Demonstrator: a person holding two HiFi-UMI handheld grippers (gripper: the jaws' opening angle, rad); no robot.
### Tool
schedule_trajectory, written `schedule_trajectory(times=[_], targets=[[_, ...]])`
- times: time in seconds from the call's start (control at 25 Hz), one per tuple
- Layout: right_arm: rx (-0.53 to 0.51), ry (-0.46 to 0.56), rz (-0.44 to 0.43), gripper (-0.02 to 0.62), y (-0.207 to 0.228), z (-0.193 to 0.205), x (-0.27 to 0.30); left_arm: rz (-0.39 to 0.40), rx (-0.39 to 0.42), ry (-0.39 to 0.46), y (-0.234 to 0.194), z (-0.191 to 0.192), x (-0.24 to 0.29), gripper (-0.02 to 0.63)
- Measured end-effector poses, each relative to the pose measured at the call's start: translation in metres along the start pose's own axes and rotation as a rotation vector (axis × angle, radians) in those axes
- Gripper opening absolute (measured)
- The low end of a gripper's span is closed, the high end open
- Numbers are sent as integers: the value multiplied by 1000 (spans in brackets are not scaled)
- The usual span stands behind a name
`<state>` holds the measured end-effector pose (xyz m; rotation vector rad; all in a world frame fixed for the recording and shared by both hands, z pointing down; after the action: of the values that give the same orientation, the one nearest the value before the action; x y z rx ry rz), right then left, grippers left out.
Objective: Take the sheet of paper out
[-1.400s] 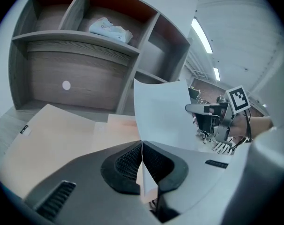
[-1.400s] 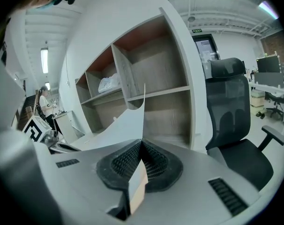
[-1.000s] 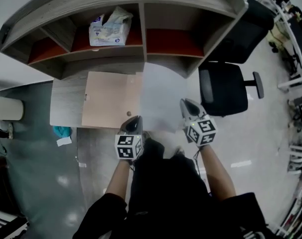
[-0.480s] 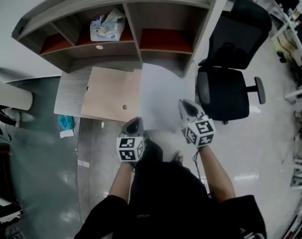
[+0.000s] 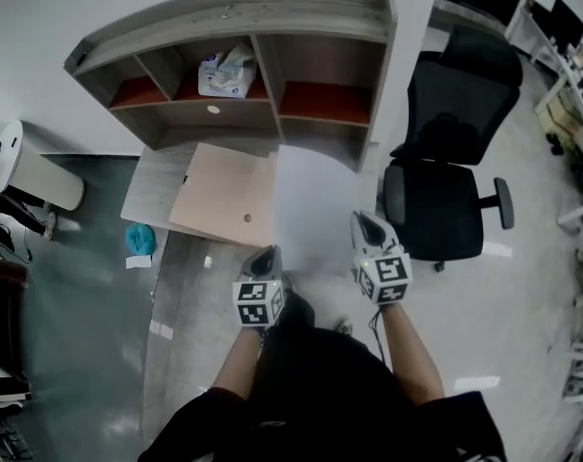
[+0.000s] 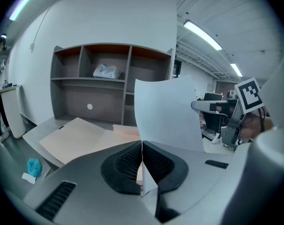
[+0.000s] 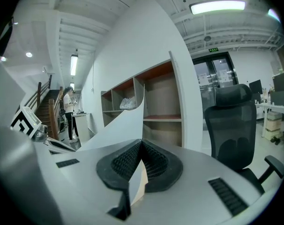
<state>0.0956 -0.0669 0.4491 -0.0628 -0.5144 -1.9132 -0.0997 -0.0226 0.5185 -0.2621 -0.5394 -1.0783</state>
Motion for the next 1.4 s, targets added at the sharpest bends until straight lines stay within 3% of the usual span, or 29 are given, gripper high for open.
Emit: schedule_trajectory(times=[0.24, 0.56, 0.88, 1.4], targets=[[-18, 44, -43, 17, 2, -16, -34, -43, 30, 75, 25, -26, -11, 46], [-56, 104, -6, 17, 20, -36, -71, -76, 68, 101, 67, -39, -28, 46], [-57, 129, 43, 17, 34, -51, -90, -94, 61, 139, 70, -55, -35, 46], [-46, 154, 45, 17, 35, -62, -89, -93, 77, 162, 71, -69, -37, 46]])
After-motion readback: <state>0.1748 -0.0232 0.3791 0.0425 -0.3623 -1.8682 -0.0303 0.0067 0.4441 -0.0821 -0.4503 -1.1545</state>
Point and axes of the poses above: the fingertips, and each gripper's own axes: x forward along the fingers, y to its right, z out of its underside, the point moved 1 cm from there along -x, backward along the fingers, and after that the axes turned 14 degrees about x, right-handed, at the moved point
